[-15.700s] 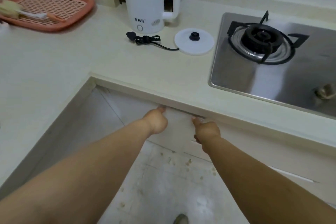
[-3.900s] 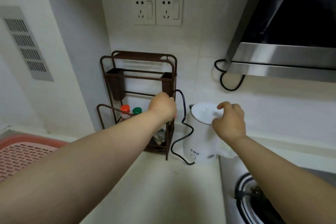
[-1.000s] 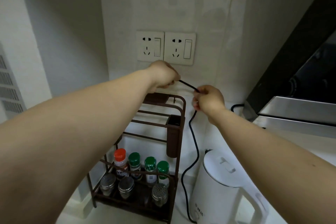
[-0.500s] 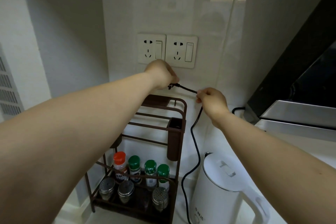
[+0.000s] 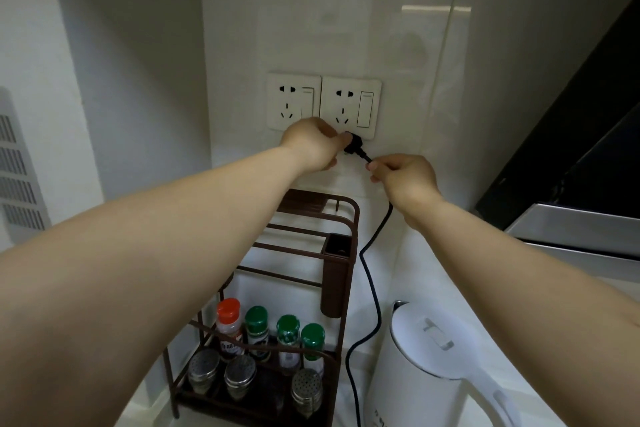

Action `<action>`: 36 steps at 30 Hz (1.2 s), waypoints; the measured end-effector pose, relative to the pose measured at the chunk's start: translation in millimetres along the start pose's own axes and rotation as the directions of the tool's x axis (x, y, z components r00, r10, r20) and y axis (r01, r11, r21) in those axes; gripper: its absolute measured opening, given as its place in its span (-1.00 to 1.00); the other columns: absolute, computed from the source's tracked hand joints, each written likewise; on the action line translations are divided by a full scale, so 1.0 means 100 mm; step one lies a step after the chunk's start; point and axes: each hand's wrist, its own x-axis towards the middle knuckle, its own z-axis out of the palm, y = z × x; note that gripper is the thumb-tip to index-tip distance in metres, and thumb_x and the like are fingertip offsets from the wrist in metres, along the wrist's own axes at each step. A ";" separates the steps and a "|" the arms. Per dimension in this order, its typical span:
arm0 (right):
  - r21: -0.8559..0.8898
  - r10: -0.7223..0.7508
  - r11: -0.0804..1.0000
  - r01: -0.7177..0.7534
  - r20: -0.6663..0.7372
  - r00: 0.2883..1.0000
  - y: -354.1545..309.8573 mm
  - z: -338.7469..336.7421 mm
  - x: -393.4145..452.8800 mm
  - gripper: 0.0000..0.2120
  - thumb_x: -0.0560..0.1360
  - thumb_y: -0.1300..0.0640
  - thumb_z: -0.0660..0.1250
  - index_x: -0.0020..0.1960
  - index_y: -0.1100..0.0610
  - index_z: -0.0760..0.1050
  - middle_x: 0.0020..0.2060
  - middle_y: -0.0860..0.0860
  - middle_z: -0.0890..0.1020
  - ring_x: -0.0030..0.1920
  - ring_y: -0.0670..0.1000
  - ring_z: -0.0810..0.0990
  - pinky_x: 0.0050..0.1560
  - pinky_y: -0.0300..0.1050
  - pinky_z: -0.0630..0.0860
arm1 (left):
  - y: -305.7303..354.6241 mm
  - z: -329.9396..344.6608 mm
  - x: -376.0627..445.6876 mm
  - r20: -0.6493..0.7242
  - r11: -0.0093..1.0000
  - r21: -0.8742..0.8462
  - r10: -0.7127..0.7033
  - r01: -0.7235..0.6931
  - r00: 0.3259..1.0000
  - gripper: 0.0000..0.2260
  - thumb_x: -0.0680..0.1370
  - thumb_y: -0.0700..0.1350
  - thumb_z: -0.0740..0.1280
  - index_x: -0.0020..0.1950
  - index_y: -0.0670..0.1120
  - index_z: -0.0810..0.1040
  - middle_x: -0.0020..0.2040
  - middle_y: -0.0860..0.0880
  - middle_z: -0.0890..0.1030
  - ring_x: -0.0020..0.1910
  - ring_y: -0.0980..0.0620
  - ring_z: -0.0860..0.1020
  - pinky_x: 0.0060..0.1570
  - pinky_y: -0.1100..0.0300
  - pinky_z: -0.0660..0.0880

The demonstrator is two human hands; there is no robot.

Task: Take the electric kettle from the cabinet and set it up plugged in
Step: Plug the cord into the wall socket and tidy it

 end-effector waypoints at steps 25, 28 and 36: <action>-0.155 -0.101 0.982 0.110 0.068 0.993 -0.29 0.36 0.07 -0.81 0.45 0.10 0.40 -0.34 -0.03 0.53 -0.19 0.09 0.71 -0.26 0.04 0.68 -0.10 -0.09 0.59 | 0.09 0.00 0.01 -0.225 0.958 0.173 0.264 -0.229 0.938 -0.73 0.47 -0.08 0.40 0.12 -0.15 0.60 0.07 -0.11 0.66 0.06 -0.05 0.59 0.02 0.21 0.46; -0.130 -0.118 0.984 0.124 0.057 0.991 -0.30 0.37 0.09 -0.76 0.44 0.13 0.38 -0.38 -0.07 0.52 -0.27 0.04 0.69 -0.38 -0.06 0.63 -0.25 -0.20 0.55 | 0.10 0.02 0.00 -0.256 0.940 0.229 0.311 -0.255 0.915 -0.71 0.49 -0.08 0.38 0.17 -0.15 0.59 0.12 -0.12 0.65 0.11 -0.05 0.58 -0.01 0.30 0.39; -0.034 -0.068 0.997 0.072 0.108 0.992 -0.29 0.37 0.12 -0.85 0.46 0.19 0.38 -0.27 0.03 0.56 -0.31 0.02 0.66 -0.37 -0.03 0.64 -0.11 -0.08 0.65 | 0.17 0.00 0.03 -0.202 0.869 0.441 0.338 -0.223 0.919 -0.78 0.53 -0.04 0.30 -0.04 -0.18 0.61 -0.07 -0.13 0.64 -0.05 -0.06 0.59 -0.21 0.21 0.36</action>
